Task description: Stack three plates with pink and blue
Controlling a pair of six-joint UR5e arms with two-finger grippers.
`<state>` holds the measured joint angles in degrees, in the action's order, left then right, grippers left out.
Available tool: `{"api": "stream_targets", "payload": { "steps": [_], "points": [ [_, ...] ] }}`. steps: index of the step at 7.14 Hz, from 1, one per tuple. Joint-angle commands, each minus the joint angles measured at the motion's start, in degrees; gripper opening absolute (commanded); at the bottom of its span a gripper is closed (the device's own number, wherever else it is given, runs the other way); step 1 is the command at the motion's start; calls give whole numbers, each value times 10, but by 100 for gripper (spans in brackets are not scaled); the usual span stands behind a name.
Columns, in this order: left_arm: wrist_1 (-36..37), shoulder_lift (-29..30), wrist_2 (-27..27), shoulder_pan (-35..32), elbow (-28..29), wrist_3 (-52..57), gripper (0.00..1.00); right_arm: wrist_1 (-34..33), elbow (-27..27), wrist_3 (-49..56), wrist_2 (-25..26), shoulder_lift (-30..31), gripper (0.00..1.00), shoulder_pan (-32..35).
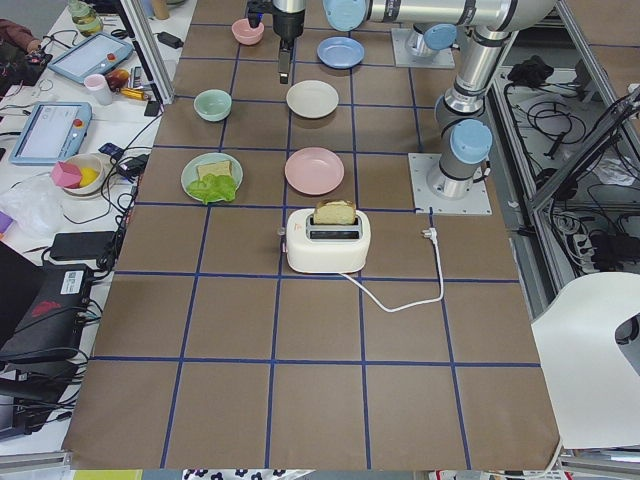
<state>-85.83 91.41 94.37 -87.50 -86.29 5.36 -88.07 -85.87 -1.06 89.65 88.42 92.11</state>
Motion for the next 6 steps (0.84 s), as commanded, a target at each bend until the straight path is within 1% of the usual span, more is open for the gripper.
{"api": "stream_targets", "payload": {
  "steps": [1,4,5,6],
  "points": [
    [0,4,0,-1,1,0,100,0,0,0,0,0,100,0],
    [2,18,0,-1,0,1,100,0,-1,0,0,0,100,0],
    [0,11,-3,-1,-10,-1,100,0,-1,0,0,0,100,0],
    [6,-2,-6,-1,-54,-1,100,0,-1,0,0,0,100,0]
  ]
}}
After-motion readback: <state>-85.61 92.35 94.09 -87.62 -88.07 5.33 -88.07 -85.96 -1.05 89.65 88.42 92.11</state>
